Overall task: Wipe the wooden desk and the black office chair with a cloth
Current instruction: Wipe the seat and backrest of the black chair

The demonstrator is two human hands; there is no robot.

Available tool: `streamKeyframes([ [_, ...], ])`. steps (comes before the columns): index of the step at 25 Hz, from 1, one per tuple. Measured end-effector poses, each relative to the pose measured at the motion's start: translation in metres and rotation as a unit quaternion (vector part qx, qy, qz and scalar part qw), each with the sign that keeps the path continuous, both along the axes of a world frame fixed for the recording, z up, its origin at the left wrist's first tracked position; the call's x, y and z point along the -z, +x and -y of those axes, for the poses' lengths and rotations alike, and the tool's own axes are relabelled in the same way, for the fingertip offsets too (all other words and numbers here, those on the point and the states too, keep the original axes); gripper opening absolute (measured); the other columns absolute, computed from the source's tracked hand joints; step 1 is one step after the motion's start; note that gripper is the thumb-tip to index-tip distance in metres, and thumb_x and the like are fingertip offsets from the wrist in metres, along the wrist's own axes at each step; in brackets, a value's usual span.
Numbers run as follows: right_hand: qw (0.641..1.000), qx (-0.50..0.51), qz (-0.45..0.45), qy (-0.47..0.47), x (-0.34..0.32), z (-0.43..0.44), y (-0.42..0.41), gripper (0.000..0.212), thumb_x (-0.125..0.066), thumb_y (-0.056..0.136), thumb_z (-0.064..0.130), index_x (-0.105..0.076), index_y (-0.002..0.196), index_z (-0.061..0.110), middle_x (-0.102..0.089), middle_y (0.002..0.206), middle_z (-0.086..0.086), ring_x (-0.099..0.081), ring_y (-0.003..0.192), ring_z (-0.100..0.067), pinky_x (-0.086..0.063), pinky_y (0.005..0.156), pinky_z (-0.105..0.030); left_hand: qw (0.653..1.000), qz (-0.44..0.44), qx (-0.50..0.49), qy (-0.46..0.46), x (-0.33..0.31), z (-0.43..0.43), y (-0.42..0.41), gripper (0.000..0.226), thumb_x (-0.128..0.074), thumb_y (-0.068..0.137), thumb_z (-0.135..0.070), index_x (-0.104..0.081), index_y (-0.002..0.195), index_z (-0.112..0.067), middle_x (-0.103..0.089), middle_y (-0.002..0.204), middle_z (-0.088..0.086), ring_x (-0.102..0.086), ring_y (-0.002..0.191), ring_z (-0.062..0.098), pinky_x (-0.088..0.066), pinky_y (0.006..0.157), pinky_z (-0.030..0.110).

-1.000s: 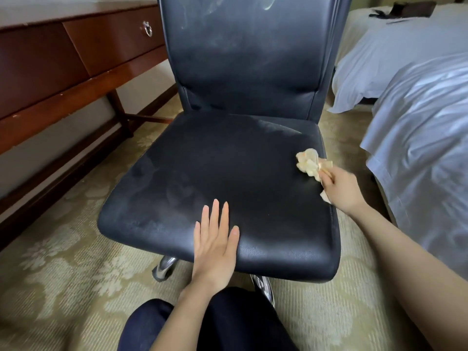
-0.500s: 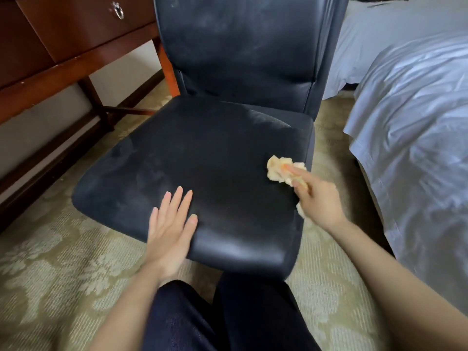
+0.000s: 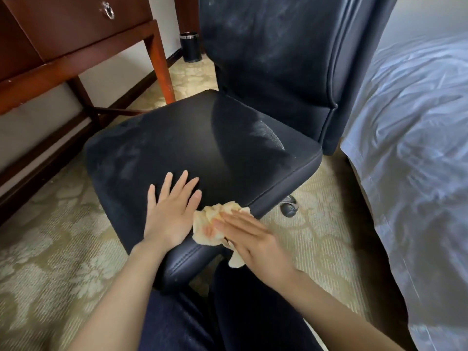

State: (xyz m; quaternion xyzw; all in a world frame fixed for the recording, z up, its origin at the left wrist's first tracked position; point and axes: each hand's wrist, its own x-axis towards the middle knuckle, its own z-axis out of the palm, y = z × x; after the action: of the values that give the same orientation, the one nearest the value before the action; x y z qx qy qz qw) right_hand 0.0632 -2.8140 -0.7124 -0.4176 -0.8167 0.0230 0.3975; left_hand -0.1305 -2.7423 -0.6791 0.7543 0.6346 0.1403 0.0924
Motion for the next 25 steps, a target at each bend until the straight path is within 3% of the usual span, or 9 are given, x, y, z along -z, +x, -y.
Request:
streamKeyframes([
  [6,0.994,0.099,0.039,0.013,-0.004,-0.034,0.029,0.06,-0.066,0.074,-0.017,-0.059,0.126,0.012,-0.059,0.129,-0.003,-0.057,0.117,-0.019,-0.041,0.104,-0.031,0.999,-0.042,0.017,0.002,0.0,-0.014,-0.04,0.052,-0.012,0.095,-0.052,-0.021,0.145,-0.046,-0.006,0.158,-0.015,0.011,0.145,0.009,0.01,0.116,0.037],
  [10,0.982,0.182,-0.02,-0.036,-0.017,-0.053,0.058,0.049,-0.055,0.083,-0.017,-0.06,0.125,0.007,-0.062,0.123,-0.01,-0.059,0.112,-0.025,-0.039,0.103,-0.023,0.999,-0.026,0.01,0.023,0.001,-0.015,-0.05,0.056,-0.006,0.09,-0.057,-0.026,0.142,-0.05,-0.01,0.158,-0.015,0.008,0.145,0.008,0.014,0.114,0.038],
  [12,0.963,0.261,-0.015,-0.067,-0.023,-0.068,0.081,0.038,-0.05,0.086,-0.012,-0.063,0.118,0.004,-0.067,0.107,-0.017,-0.063,0.097,-0.032,-0.047,0.087,-0.033,1.0,-0.007,0.008,0.021,0.001,-0.015,-0.052,0.06,-0.003,0.086,-0.061,-0.027,0.141,-0.051,-0.01,0.157,-0.016,0.009,0.145,0.006,0.017,0.113,0.038],
  [15,0.918,0.357,-0.054,-0.161,-0.032,-0.092,0.113,0.019,-0.044,0.094,0.004,-0.062,0.101,0.001,-0.064,0.089,-0.02,-0.059,0.084,-0.037,-0.043,0.074,-0.039,1.0,-0.007,0.006,0.015,0.002,-0.015,-0.05,0.052,-0.008,0.092,-0.057,-0.027,0.14,-0.052,-0.011,0.157,-0.016,0.009,0.144,0.005,0.017,0.113,0.039],
  [17,0.9,0.387,-0.073,-0.187,-0.034,-0.102,0.117,0.02,-0.042,0.095,0.007,-0.061,0.1,0.003,-0.064,0.09,-0.02,-0.059,0.086,-0.038,-0.042,0.075,-0.038,1.0,-0.006,0.005,0.017,0.003,-0.014,-0.048,0.048,-0.012,0.095,-0.052,-0.026,0.141,-0.052,-0.012,0.157,-0.016,0.009,0.145,0.006,0.016,0.114,0.04],
  [19,0.888,0.42,-0.072,-0.173,-0.035,-0.102,0.104,0.027,-0.043,0.094,0.007,-0.063,0.113,0.01,-0.066,0.096,-0.02,-0.058,0.092,-0.039,-0.041,0.076,-0.037,1.0,0.001,0.005,0.015,0.003,-0.014,-0.046,0.046,-0.013,0.097,-0.05,-0.026,0.142,-0.05,-0.011,0.157,-0.015,0.009,0.145,0.006,0.015,0.114,0.04],
  [22,0.915,0.391,-0.048,-0.09,-0.031,-0.078,0.066,0.038,-0.049,0.09,0.005,-0.063,0.121,0.024,-0.069,0.09,-0.013,-0.061,0.083,-0.034,-0.036,0.065,-0.03,1.0,-0.008,0.005,0.004,0.001,-0.013,-0.045,0.049,-0.009,0.096,-0.049,-0.024,0.143,-0.049,-0.01,0.158,-0.015,0.009,0.145,0.007,0.014,0.115,0.04],
  [25,0.962,0.271,-0.041,-0.007,-0.025,-0.041,0.022,0.036,-0.061,0.083,-0.002,-0.068,0.113,0.017,-0.072,0.087,-0.007,-0.066,0.076,-0.026,-0.046,0.06,-0.028,1.0,-0.014,0.008,-0.005,-0.001,-0.012,-0.043,0.052,-0.005,0.094,-0.049,-0.022,0.144,-0.048,-0.008,0.158,-0.014,0.01,0.145,0.007,0.014,0.115,0.041],
])
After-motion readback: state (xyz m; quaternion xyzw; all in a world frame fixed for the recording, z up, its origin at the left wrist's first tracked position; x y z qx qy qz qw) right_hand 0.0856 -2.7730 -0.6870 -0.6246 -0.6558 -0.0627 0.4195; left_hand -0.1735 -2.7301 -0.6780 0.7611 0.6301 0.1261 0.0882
